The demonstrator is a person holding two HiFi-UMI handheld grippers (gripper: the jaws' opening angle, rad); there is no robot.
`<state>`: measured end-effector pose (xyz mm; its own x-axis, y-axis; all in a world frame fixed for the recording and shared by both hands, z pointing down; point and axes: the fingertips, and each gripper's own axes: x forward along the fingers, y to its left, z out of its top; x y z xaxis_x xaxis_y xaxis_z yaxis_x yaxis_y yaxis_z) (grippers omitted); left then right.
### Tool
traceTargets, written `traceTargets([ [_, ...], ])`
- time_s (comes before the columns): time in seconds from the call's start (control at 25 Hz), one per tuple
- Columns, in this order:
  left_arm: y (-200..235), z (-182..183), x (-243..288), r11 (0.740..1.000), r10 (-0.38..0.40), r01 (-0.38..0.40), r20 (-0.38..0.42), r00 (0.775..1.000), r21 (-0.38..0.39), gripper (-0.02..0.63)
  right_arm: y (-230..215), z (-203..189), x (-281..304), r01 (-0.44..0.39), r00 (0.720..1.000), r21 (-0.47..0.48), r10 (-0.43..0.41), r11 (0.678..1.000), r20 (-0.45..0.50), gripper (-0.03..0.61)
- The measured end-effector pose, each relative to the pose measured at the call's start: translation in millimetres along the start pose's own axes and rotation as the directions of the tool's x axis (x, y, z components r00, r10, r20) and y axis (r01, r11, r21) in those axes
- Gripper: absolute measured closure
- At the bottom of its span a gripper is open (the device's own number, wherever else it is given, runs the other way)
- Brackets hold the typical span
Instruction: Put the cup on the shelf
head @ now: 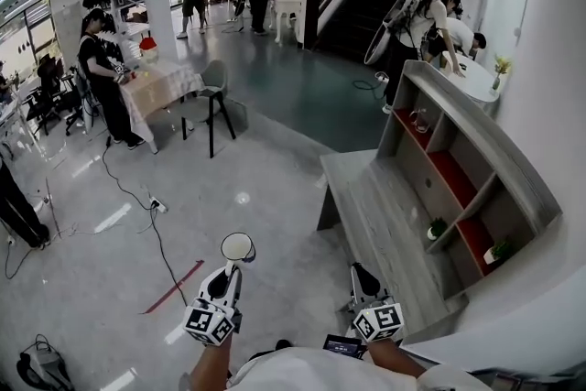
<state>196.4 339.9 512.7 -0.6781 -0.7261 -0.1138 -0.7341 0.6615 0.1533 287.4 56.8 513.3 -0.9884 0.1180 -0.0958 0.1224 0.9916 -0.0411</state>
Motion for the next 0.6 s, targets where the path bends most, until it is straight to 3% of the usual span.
traceTargets([
  [0.32, 49.7, 9.6, 46.5, 1.0, 0.002, -0.002, 0.0, 1.0, 0.027, 0.552, -10.2, 14.9, 74.2, -0.005, 0.999, -0.017, 0.006, 1.0, 0.037, 0.541],
  [0.6, 84.1, 6.9, 86.7, 1.0, 0.023, -0.023, -0.005, 1.0, 0.011, 0.552, -41.0, 4.2, 124.2, 0.004, 1.0, -0.023, -0.003, 1.0, 0.026, 0.541],
])
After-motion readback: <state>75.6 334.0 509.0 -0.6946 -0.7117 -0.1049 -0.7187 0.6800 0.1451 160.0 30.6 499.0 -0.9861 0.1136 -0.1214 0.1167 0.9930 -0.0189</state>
